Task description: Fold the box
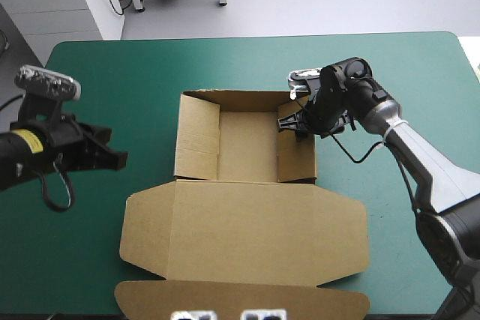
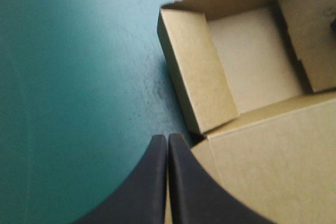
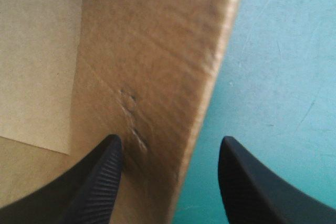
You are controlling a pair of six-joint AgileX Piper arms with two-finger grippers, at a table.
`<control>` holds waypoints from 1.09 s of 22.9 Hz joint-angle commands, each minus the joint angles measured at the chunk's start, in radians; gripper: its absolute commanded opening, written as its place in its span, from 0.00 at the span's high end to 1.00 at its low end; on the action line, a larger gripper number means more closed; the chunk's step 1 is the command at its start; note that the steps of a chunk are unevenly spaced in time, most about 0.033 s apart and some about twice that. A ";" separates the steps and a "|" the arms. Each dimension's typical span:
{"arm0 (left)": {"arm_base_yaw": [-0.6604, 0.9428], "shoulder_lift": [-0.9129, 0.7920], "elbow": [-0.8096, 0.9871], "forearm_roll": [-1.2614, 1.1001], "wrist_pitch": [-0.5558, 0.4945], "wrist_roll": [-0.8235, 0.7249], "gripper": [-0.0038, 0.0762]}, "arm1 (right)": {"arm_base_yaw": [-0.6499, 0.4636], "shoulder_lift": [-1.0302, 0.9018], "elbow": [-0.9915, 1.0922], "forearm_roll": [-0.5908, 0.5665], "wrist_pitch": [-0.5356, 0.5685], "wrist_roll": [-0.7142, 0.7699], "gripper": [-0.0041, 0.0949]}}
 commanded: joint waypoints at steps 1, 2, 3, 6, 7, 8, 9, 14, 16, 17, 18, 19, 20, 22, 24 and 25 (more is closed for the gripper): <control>-0.004 -0.135 0.172 -0.002 0.027 0.002 0.96 | -0.003 0.014 -0.020 -0.009 -0.049 -0.007 0.63; -0.004 -0.165 0.216 -0.002 0.027 0.002 0.96 | -0.003 0.025 -0.020 -0.012 -0.050 -0.007 0.71; -0.004 -0.222 0.292 -0.002 0.027 0.002 0.96 | -0.003 0.042 -0.022 -0.012 -0.054 -0.007 0.85; -0.004 -0.311 0.419 -0.016 0.027 -0.007 0.96 | -0.003 0.056 -0.022 -0.012 -0.085 -0.004 0.97; -0.004 -0.335 0.452 -0.020 0.027 -0.015 0.96 | -0.003 0.056 -0.022 -0.012 -0.097 -0.004 0.97; -0.004 -0.350 0.472 -0.020 0.027 -0.026 0.96 | -0.003 0.056 -0.022 -0.012 -0.110 -0.004 0.97; -0.004 -0.376 0.507 -0.020 0.032 -0.032 0.96 | -0.003 0.054 -0.024 -0.012 -0.123 -0.004 0.97; -0.004 -0.441 0.595 -0.018 0.040 -0.061 0.96 | -0.020 0.053 -0.093 -0.075 -0.107 0.001 0.97; -0.004 -0.450 0.601 -0.020 0.042 -0.066 0.96 | -0.067 0.053 -0.151 -0.079 -0.075 -0.003 0.97; -0.004 -0.452 0.601 -0.020 0.042 -0.072 0.96 | -0.105 0.053 -0.181 -0.079 -0.055 -0.003 0.97; -0.004 -0.457 0.601 -0.020 0.042 -0.072 0.96 | -0.128 0.053 -0.197 -0.079 -0.041 -0.003 0.97; -0.004 -0.459 0.603 -0.020 0.045 -0.073 0.96 | -0.159 0.053 -0.209 -0.084 -0.023 -0.005 0.97; -0.004 -0.464 0.603 -0.020 0.045 -0.073 0.96 | -0.192 0.053 -0.216 -0.098 -0.006 -0.007 0.97; -0.004 -0.467 0.603 -0.020 0.045 -0.073 0.96 | -0.266 0.053 -0.222 -0.134 0.032 -0.015 0.97; -0.004 -0.467 0.603 -0.020 0.045 -0.073 0.96 | -0.338 0.053 -0.222 -0.163 0.061 -0.028 0.97; -0.004 -0.467 0.603 -0.020 0.045 -0.073 0.96 | -0.382 0.053 -0.222 -0.172 0.069 -0.037 0.97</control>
